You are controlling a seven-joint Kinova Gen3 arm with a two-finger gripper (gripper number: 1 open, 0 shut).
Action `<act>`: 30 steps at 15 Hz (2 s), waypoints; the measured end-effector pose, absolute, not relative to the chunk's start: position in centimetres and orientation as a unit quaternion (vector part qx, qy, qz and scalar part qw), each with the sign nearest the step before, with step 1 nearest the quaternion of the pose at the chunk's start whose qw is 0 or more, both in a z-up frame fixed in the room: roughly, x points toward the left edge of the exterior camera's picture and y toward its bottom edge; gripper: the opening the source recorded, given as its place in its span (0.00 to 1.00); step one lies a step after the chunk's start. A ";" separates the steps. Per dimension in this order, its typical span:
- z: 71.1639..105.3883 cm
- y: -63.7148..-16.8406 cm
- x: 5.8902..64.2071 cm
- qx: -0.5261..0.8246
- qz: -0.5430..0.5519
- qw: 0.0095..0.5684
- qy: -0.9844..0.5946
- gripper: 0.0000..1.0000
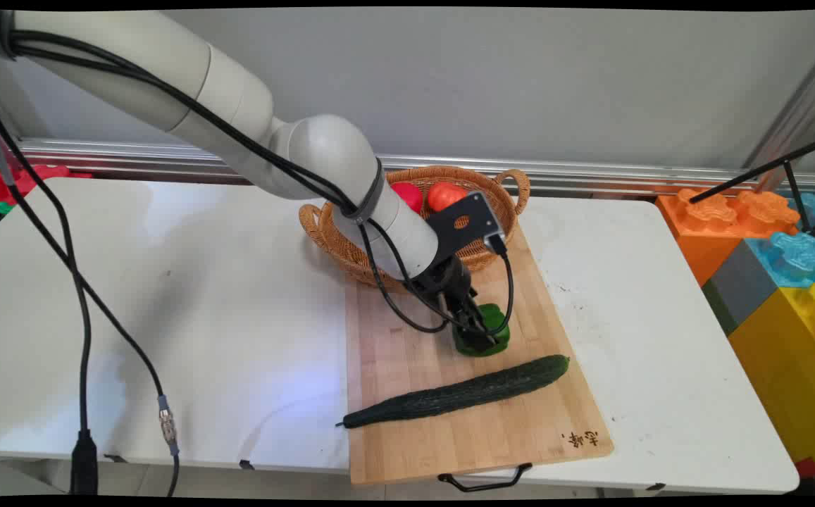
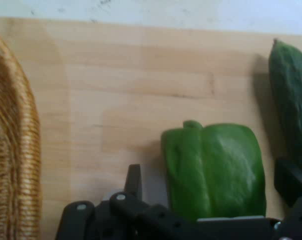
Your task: Pick up the potato from the vegetable basket
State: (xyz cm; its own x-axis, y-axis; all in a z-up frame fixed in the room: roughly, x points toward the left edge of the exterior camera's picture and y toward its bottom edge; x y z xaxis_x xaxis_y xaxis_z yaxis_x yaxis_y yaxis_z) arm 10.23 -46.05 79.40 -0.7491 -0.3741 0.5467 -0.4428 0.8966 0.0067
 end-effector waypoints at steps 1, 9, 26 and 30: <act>79.7 -46.2 10.2 0.219 0.066 0.278 -0.933 1.00; 85.2 -48.0 13.6 0.222 0.111 0.259 -0.933 1.00; 86.4 -50.6 28.9 0.189 0.183 0.181 -0.948 1.00; 84.3 -51.7 28.1 0.166 0.198 0.183 -0.949 1.00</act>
